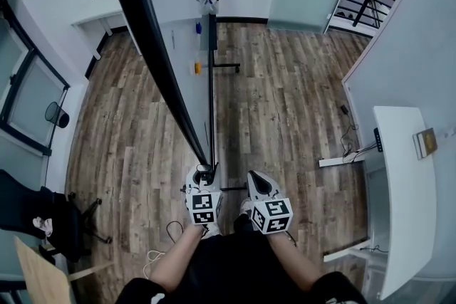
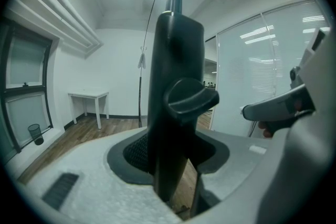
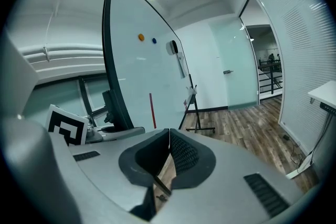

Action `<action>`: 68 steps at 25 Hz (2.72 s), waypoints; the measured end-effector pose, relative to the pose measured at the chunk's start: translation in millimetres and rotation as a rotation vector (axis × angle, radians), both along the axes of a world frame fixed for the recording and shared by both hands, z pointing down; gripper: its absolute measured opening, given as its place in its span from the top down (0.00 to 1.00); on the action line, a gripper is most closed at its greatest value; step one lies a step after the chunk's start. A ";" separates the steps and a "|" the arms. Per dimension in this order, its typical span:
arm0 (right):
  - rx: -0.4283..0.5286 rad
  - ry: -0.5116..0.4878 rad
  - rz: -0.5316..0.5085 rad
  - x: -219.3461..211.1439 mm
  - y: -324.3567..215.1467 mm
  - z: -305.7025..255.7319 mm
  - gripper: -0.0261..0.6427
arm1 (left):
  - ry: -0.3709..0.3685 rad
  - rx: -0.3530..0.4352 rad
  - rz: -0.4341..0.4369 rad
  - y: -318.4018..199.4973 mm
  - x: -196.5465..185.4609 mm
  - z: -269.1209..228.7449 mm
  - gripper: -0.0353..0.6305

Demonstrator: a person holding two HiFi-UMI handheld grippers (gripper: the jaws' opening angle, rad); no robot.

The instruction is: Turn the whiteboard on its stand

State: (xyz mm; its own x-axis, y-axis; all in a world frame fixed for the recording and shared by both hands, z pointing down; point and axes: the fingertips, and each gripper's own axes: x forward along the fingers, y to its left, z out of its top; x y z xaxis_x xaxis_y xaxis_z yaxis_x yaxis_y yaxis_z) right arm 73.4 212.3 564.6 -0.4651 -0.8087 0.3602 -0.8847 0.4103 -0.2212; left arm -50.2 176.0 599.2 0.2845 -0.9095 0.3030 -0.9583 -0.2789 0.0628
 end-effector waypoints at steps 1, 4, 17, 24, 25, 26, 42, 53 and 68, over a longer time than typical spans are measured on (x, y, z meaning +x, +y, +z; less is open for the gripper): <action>0.001 -0.001 0.001 -0.4 1.0 -0.2 0.94 | 0.001 0.001 -0.001 3.1 -0.5 0.7 0.67; 0.006 -0.002 0.001 0.0 4.5 -1.6 0.94 | 0.003 0.004 -0.009 13.1 -1.7 0.9 0.67; 0.000 0.000 0.000 1.0 4.4 -6.4 0.94 | 0.003 0.007 -0.006 20.7 1.6 -2.9 0.67; 0.003 -0.001 -0.004 -2.8 5.2 -6.9 0.94 | 0.039 0.015 0.012 20.4 0.7 -13.0 0.59; 0.004 -0.001 -0.005 -3.6 4.9 -7.2 0.94 | 0.040 0.015 0.014 21.4 0.0 -15.4 0.58; 0.004 -0.001 -0.006 -4.8 4.3 -7.6 0.94 | 0.041 0.011 0.019 23.0 -0.7 -16.8 0.57; 0.027 -0.005 -0.017 -22.5 12.2 -19.5 0.94 | 0.061 0.033 0.087 89.1 -25.6 -59.7 0.56; 0.051 -0.022 -0.001 -31.6 25.9 -29.2 0.94 | 0.120 0.143 -0.020 98.7 -58.4 -100.5 0.79; 0.097 -0.035 0.017 -36.7 38.5 -45.1 0.94 | 0.119 0.161 -0.087 92.4 -76.9 -104.0 0.91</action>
State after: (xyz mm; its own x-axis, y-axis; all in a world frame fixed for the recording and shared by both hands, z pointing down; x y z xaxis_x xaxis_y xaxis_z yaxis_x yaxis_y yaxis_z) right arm 36.8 250.8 519.5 -0.4619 -0.8470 0.2633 -0.8842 0.4161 -0.2124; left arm -127.0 268.4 495.3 0.2281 -0.9661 0.1210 -0.9676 -0.2111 0.1387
